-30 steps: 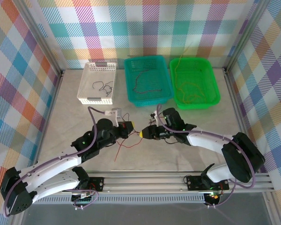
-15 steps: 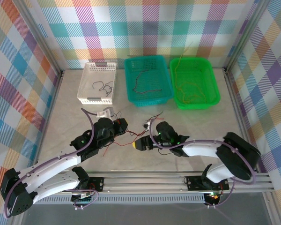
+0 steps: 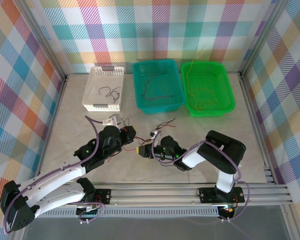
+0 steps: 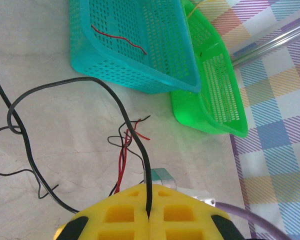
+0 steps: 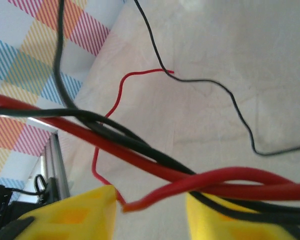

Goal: Untangle the cables

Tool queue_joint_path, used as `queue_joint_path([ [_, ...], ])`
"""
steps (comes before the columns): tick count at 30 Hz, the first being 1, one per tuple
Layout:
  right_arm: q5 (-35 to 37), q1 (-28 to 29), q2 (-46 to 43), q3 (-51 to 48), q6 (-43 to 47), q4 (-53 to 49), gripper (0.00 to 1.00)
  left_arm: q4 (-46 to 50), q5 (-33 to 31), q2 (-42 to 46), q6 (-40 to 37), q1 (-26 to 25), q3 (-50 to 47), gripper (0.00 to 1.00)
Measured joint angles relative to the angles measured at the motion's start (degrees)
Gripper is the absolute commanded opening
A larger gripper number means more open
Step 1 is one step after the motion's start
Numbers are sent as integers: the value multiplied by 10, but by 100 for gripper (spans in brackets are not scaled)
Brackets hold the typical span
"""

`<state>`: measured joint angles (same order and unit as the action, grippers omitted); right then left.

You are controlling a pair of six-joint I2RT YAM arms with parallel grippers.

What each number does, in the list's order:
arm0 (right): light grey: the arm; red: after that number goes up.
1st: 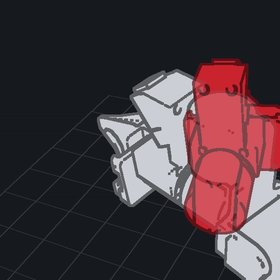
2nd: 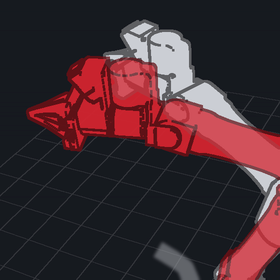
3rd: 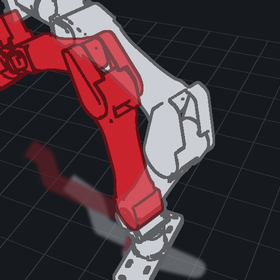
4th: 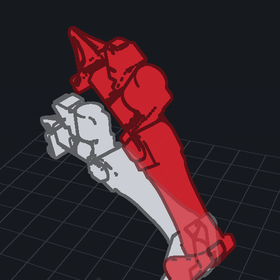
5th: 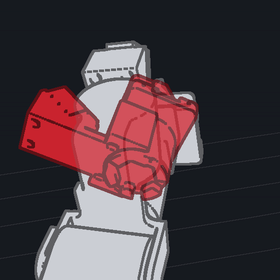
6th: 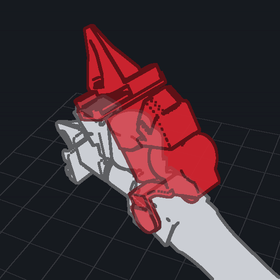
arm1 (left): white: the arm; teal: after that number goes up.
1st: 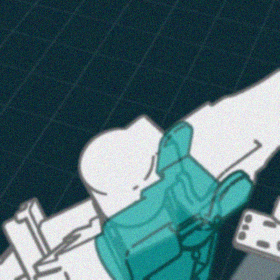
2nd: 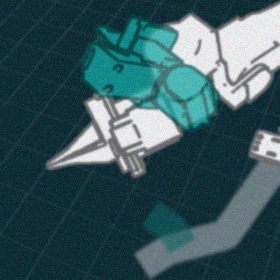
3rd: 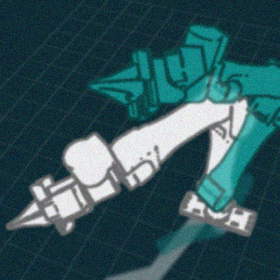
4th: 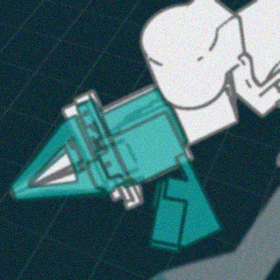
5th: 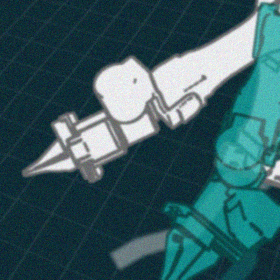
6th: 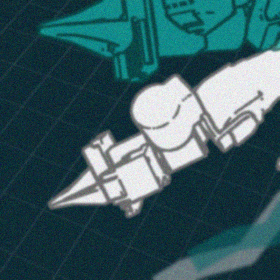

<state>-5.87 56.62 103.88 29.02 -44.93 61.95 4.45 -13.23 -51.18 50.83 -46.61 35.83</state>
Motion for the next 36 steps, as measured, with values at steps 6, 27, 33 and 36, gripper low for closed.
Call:
queue_joint_path([
  [6, 57, 5, 4, -40, -12, 76, 0, 10, -14, 18, 4, 0, 0, 0],
  [27, 235, -142, -820, -91, -39, -818, 0, 263, -51, 111, -108, 181, 157, 0],
  [33, 241, -198, -859, -5, -30, -1026, 0, 313, -42, 100, -136, 232, 198, 0],
  [36, 243, -199, -839, 38, -22, -1071, 0, 323, -33, 96, -144, 247, 206, 0],
])
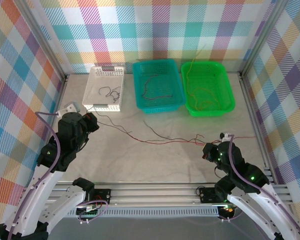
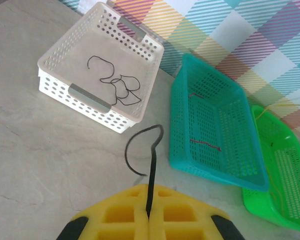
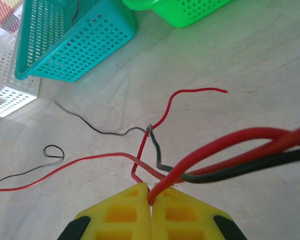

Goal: Untangle the cables

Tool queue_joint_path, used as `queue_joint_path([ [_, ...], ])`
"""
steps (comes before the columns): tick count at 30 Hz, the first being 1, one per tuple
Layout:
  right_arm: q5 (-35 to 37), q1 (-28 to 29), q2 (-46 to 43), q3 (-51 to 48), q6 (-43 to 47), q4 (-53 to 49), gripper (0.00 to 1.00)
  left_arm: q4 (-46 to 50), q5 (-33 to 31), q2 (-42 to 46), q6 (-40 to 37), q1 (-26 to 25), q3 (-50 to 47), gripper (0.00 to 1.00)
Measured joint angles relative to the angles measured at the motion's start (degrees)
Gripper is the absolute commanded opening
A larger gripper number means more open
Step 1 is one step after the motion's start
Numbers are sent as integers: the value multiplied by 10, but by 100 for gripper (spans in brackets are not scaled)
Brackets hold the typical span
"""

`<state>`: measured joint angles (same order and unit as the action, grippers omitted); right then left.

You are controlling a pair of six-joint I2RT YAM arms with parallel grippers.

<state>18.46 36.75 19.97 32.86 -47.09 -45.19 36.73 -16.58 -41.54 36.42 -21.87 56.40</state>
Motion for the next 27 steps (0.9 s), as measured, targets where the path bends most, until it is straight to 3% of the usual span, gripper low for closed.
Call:
queue_joint_path([
  [9, 33, 0, 84, 203, 78, -78, 0, 45, 4, -29, -30, 27, 30, 0],
  [15, 34, 0, 160, 324, 135, -120, 0, 70, -28, -45, -63, 50, 77, 0],
  [22, 23, -3, 193, 324, 163, -136, 0, 72, -41, -58, -62, 64, 129, 0],
  [27, -39, -54, 225, 250, 164, -110, 0, 70, -41, -82, -63, 66, 230, 0],
])
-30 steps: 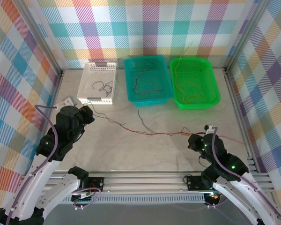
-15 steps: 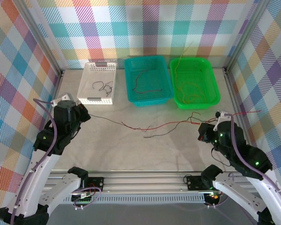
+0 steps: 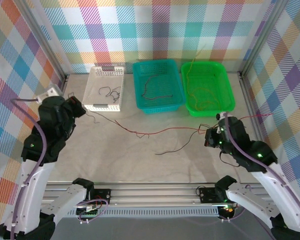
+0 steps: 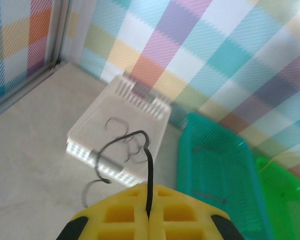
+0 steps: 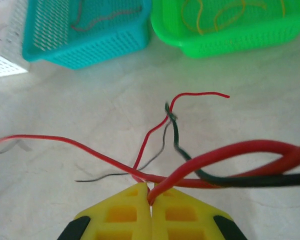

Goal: Untangle the cables

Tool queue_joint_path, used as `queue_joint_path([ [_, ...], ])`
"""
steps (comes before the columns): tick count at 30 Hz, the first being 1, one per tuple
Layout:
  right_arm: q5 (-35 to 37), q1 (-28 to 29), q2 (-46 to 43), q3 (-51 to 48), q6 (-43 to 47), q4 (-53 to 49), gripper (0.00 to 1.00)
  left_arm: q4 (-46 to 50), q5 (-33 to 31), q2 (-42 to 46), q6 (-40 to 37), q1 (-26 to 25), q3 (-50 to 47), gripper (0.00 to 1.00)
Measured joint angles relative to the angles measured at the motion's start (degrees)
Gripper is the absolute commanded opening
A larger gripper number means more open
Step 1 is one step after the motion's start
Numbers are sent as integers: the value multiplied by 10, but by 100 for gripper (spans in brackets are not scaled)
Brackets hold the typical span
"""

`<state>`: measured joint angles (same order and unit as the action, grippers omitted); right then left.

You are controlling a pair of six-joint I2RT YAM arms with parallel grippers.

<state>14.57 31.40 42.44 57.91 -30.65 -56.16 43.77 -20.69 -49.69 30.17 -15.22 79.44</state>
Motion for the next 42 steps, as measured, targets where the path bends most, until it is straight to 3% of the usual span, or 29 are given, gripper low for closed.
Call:
queue_joint_path([
  [8, -149, -158, 55, -135, 1, 82, 0, 1, -3, -10, -14, 0, 159, 0],
  [20, -216, -230, 117, -204, 7, 175, 0, 22, 14, -23, -37, 0, 292, 0],
  [25, -221, -204, 96, -161, 12, 167, 0, 22, 73, -52, -29, 0, 291, 0],
  [34, -199, -31, 132, 21, 18, 158, 0, -8, 204, -148, 8, 0, 244, 0],
  [42, -280, 6, 206, 123, 32, 170, 0, -38, 280, -194, 31, 0, 231, 0],
])
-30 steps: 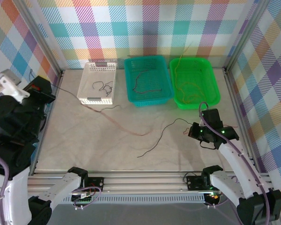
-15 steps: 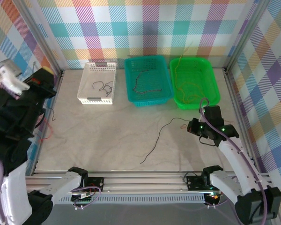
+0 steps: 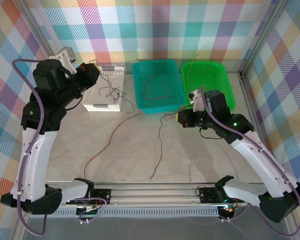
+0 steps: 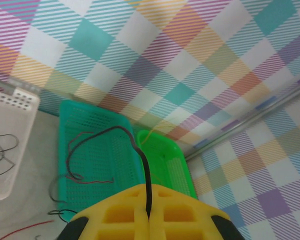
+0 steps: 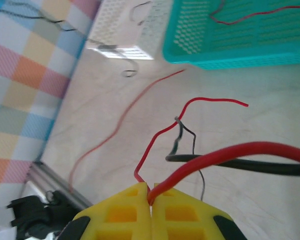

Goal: Untangle the cables

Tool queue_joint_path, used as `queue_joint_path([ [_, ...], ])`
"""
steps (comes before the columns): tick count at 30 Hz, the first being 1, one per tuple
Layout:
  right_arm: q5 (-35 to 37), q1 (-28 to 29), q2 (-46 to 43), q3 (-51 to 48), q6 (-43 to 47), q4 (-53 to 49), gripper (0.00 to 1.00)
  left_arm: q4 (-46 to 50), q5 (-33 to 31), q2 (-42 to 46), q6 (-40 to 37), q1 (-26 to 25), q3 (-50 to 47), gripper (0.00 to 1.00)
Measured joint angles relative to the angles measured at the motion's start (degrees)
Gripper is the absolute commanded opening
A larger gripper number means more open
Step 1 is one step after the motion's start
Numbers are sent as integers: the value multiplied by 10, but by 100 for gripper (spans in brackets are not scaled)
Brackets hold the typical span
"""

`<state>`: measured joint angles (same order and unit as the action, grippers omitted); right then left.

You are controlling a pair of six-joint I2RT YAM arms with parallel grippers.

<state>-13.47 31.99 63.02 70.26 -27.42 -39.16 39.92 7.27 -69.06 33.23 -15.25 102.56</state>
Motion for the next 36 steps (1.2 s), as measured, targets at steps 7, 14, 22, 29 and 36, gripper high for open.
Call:
queue_joint_path([
  [7, -42, 15, 58, -19, 10, 15, 0, -27, 13, 9, 3, -13, -29, 0],
  [14, -44, 33, 84, -43, 14, 29, 0, -26, -14, 9, -15, -27, -43, 0],
  [22, -57, 50, 78, -83, 17, 59, 0, -49, -65, -30, -73, -15, -25, 0],
  [29, -57, 79, 60, -107, 28, 68, 0, -95, -80, -125, -97, 32, -12, 0],
  [36, -56, 90, 40, -112, 29, 71, 0, -103, -69, -213, -102, 49, 57, 0],
])
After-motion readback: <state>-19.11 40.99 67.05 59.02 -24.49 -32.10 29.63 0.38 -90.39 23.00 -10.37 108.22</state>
